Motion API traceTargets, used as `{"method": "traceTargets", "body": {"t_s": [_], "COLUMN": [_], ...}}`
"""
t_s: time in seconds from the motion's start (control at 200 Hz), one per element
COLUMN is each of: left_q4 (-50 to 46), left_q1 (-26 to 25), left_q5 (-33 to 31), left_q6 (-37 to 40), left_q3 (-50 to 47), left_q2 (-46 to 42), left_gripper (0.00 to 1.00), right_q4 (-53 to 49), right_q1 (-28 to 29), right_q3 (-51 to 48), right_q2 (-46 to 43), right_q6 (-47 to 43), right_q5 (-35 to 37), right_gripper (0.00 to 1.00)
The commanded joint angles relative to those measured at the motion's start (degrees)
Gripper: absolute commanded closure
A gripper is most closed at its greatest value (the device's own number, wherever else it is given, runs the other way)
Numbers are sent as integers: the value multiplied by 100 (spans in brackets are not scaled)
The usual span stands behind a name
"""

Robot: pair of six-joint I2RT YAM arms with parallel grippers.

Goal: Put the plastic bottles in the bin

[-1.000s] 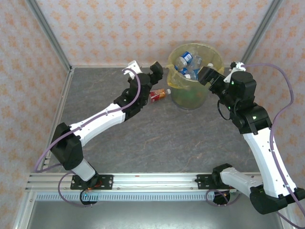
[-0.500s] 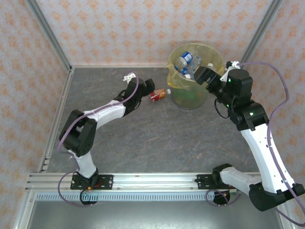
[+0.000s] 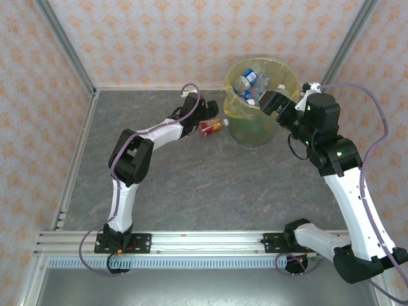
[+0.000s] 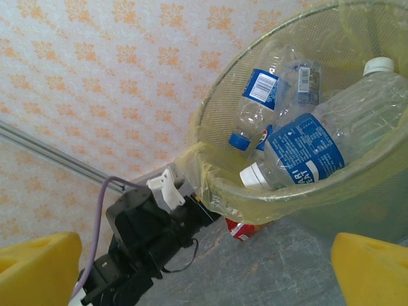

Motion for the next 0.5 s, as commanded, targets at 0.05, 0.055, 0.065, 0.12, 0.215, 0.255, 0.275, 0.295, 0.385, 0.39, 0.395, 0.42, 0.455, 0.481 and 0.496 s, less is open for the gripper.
{"method": "traceTargets", "body": {"t_s": [0.05,0.055,0.065,0.12,0.215,0.255,0.275,0.295,0.385,0.39,0.395,0.42,0.455,0.481,0.496], "left_q4": [-669,-673,-694,-730,-579,-457,-409,-362,-192,-180,-169,-97,-7,35,57], "left_q1": [95,99,101,101,93,93,96,93,86,85,89,77,72,60,60], "left_q5": [297,302,335,471,785,879,907,934,1078,1089,1098,1127,1160,1177,1178], "left_q6": [548,556,568,558,537,534,525,517,451,446,434,389,337,296,280], "left_q3": [669,679,687,689,442,260,169,72,-291,-320,-342,-454,-612,-708,-760], "left_q2": [516,525,543,581,487,408,373,326,117,106,92,31,-49,-94,-122], "left_gripper": [6,6,6,6,8,9,9,9,11,11,11,11,11,11,11], "right_q4": [-48,-48,-44,-7,64,87,98,108,144,149,151,164,186,211,221], "right_q1": [31,33,35,35,32,35,33,31,31,29,32,35,34,29,28], "right_q3": [61,60,60,42,-9,-40,-52,-67,-120,-122,-124,-140,-158,-168,-177], "right_q2": [-82,-82,-82,-66,-49,-41,-41,-45,-27,-24,-26,-17,-5,-7,5], "right_q6": [67,69,64,65,71,67,70,60,29,23,21,16,14,13,17], "right_q5": [25,26,28,17,-25,-38,-42,-57,-69,-69,-69,-77,-86,-103,-104], "right_gripper": [0,0,0,0,0,0,0,0,0,0,0,0,0,0,0]}}
